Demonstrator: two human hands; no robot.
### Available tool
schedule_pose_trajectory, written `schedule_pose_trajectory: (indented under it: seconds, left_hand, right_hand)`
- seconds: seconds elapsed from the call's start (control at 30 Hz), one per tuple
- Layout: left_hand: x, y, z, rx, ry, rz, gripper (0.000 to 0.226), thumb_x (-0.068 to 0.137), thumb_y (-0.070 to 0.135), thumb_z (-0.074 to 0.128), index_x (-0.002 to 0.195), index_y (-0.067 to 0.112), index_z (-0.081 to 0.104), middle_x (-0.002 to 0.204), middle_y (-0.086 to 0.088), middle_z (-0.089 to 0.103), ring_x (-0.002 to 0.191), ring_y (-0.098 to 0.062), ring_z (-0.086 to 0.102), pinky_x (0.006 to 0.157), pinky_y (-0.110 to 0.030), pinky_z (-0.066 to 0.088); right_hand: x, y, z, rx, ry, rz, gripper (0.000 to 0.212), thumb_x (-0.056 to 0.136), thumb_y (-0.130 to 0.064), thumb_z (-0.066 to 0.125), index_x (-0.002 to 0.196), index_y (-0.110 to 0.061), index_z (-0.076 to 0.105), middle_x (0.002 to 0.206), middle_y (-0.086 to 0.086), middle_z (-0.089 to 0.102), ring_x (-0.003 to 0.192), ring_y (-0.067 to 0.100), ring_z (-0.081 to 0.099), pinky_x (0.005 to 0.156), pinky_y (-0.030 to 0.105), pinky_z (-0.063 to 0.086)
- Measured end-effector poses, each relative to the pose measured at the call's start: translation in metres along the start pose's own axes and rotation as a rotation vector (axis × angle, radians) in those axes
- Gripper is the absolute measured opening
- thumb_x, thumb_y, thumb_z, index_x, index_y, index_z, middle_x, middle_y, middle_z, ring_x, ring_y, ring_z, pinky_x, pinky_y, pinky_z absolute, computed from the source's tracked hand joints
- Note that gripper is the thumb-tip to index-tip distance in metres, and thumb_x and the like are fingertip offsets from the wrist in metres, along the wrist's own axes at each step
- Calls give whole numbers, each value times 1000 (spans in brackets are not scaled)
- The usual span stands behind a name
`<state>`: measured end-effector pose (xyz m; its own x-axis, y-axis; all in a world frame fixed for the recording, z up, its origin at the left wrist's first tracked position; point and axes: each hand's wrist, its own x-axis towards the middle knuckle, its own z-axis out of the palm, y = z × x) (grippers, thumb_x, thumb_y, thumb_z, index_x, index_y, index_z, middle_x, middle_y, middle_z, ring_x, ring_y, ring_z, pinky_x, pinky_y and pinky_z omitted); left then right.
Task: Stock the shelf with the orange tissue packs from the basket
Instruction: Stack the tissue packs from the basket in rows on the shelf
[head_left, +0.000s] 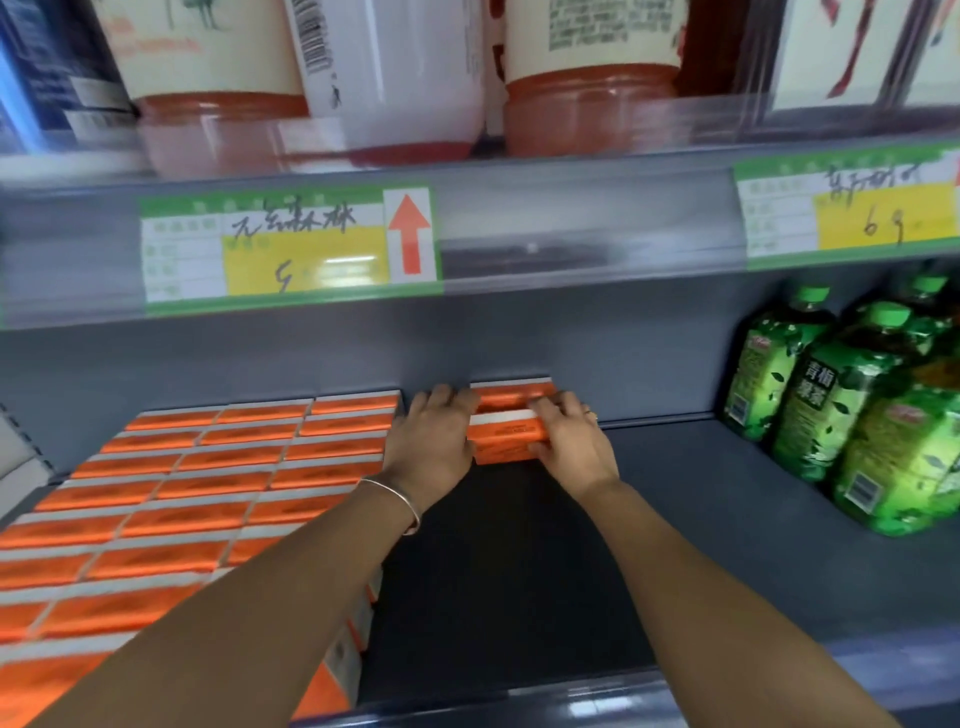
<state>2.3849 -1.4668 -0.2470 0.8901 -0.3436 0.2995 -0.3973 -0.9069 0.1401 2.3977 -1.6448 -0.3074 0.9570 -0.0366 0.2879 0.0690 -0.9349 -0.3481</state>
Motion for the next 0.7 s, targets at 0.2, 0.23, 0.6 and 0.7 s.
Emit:
schedule_pose_trajectory:
  seconds: [0.2, 0.23, 0.6, 0.7]
  left_hand:
    - [-11, -14, -1, 36, -3, 66, 40, 90, 28, 55, 129, 29, 46, 132, 5, 44, 125, -17, 38, 103, -32, 34]
    - [-12, -15, -1, 31, -3, 71, 39, 90, 28, 55, 129, 29, 46, 132, 5, 44, 125, -17, 38, 103, -32, 34]
    - [-42, -26, -19, 25, -89, 30, 39, 91, 29, 53, 129, 27, 46, 133, 2, 46, 127, -19, 39, 101, -35, 38]
    - [-64, -39, -41, 52, -75, 6, 37, 90, 29, 52, 127, 28, 49, 130, 2, 50, 123, -21, 45, 99, -35, 39]
  right_hand:
    - [12, -22, 6, -206, 125, 83, 55, 88, -16, 57, 137, -27, 36, 139, 11, 31, 129, 35, 32, 105, 49, 29]
    - [12, -25, 8, -255, 125, 42, 54, 88, -14, 56, 137, -27, 36, 139, 10, 33, 129, 35, 32, 106, 50, 27]
    - [-10, -61, -9, -344, -31, 13, 57, 87, -11, 54, 140, -17, 36, 138, 10, 40, 134, 33, 35, 114, 57, 14]
    - [-32, -88, -22, -298, -18, -71, 50, 89, -19, 53, 138, -19, 40, 135, 9, 43, 126, 33, 42, 105, 48, 30]
